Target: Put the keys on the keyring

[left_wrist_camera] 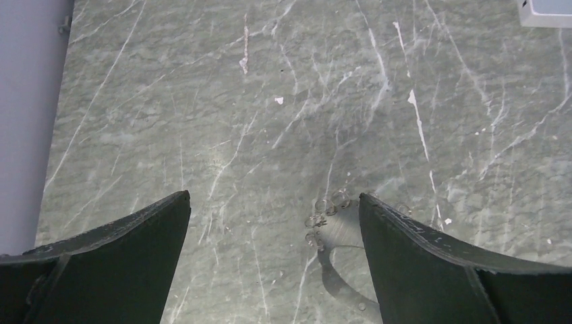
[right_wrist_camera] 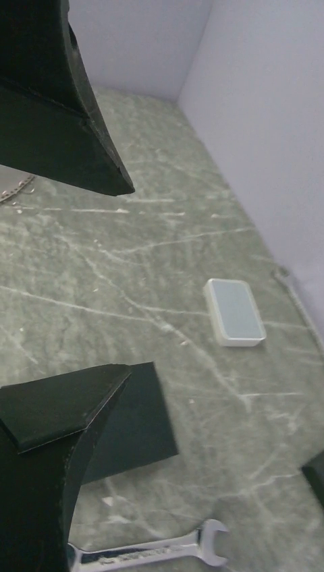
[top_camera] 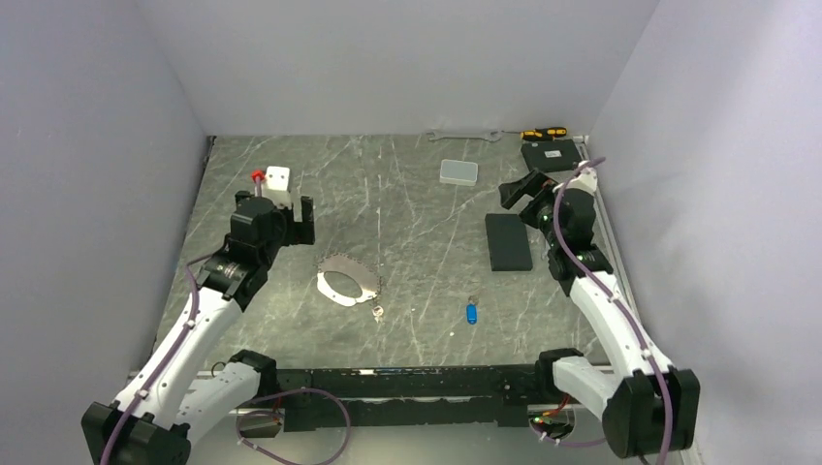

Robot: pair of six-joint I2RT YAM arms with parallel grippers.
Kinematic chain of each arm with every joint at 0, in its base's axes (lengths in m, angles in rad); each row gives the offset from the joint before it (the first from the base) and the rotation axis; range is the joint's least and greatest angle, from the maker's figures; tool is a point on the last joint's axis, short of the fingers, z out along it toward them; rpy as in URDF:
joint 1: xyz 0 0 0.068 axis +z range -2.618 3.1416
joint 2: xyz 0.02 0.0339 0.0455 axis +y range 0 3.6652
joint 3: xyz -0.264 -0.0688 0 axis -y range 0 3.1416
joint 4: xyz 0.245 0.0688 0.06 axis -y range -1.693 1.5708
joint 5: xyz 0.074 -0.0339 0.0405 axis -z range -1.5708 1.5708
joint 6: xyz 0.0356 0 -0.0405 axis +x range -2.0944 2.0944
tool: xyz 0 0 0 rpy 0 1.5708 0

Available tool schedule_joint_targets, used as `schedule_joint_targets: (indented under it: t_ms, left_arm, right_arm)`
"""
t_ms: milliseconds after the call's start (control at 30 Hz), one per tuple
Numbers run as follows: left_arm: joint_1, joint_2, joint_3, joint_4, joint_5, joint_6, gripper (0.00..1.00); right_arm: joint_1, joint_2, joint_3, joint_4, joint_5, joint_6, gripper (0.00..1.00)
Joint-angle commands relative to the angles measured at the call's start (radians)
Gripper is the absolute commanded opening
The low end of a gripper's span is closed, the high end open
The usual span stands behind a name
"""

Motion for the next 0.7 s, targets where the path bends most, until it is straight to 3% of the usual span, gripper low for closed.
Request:
schedule_joint_targets:
  t_ms: [0, 233, 367, 667]
  left_arm:
    - [0.002, 0.015, 0.026, 0.011, -0.037, 0.017, 0.99]
    - [0.0, 0.054, 0.025, -0.001, -0.025, 0.014, 0.99]
    - [-0.001, 0.076, 0.021, 0.0, 0.012, 0.022, 0.99]
    - [-0.001, 0.16, 0.029, -0.012, 0.01, 0.005, 0.96]
  right_arm:
    - [0.031, 0.11, 0.07, -0.055, -0.085, -0.002, 1.0]
    - [0.292, 0.238, 0.149, -0.183, 0.195, -0.105, 1.0]
    - [0.395, 0.286, 0.164, -0.168, 0.29, -0.158, 1.0]
    - [0.526, 0.319, 0.218, -0.169, 0.304, -0.314, 1.0]
